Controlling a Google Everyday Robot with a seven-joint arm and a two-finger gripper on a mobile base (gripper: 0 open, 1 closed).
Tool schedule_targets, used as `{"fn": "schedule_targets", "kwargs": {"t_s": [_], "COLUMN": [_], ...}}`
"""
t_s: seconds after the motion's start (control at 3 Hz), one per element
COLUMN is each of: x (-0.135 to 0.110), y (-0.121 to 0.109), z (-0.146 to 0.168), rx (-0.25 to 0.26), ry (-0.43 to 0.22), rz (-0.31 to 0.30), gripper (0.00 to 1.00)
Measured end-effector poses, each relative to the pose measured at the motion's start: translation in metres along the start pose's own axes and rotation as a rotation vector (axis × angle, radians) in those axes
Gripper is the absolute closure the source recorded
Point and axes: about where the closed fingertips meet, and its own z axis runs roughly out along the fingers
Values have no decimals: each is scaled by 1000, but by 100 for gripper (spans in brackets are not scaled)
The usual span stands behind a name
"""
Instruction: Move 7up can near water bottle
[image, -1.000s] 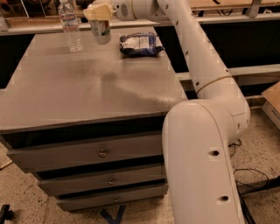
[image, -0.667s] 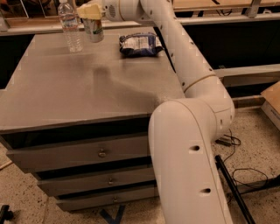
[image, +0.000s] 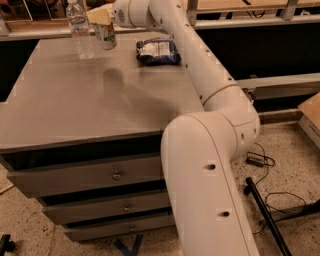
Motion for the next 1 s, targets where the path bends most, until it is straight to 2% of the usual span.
{"fn": "schedule_targets", "kwargs": {"t_s": [0.33, 0.67, 1.0], "x": [10, 22, 36], "y": [-9, -11, -6], "z": [4, 7, 11], "rx": [24, 34, 31], "ry": [-36, -67, -72], "rz": [8, 30, 62], "gripper": [100, 85, 54]}}
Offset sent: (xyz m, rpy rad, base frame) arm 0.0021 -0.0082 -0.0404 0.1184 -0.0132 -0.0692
